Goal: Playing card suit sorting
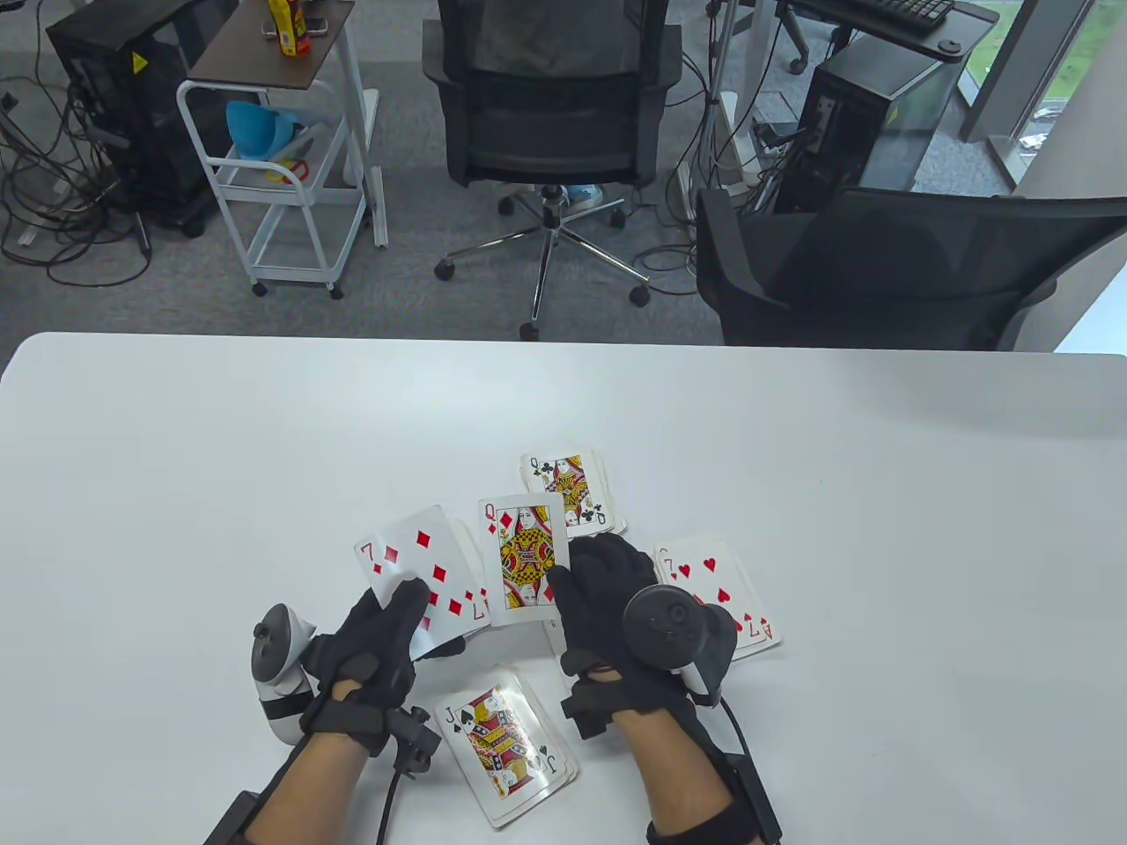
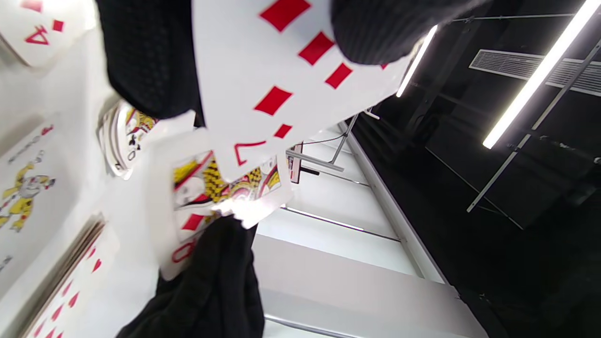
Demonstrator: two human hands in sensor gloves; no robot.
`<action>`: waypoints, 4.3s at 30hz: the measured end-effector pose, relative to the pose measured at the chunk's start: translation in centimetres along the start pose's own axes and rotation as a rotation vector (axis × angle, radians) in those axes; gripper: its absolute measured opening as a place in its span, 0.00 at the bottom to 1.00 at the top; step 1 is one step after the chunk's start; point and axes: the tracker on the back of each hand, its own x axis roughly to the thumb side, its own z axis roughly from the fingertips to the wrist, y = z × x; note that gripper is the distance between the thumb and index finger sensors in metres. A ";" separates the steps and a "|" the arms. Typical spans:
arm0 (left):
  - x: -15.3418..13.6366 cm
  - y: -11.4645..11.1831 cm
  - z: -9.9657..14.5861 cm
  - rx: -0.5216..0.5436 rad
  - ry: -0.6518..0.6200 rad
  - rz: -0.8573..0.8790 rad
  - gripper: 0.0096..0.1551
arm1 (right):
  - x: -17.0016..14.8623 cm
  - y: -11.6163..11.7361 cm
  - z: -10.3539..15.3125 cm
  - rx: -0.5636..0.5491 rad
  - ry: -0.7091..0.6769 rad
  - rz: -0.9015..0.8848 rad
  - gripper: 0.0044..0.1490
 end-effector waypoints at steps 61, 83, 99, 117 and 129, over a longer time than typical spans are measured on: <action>-1.4 -2.2 0.0 -0.115 0.048 -0.139 0.28 | 3.0 3.2 1.3 0.245 -0.077 0.006 0.32; 0.5 0.3 0.3 0.063 0.032 -0.141 0.33 | 0.4 2.4 0.6 0.055 0.011 0.035 0.23; 2.9 1.5 0.5 0.131 -0.158 -0.179 0.30 | 4.6 8.2 -5.2 0.466 0.160 0.352 0.24; 3.3 -0.2 0.5 0.016 -0.141 -0.599 0.40 | 0.8 0.6 -1.7 0.203 -0.028 0.326 0.38; 3.0 -2.8 0.3 -0.148 -0.064 -1.152 0.46 | -3.2 -3.6 0.6 0.310 -0.018 0.354 0.52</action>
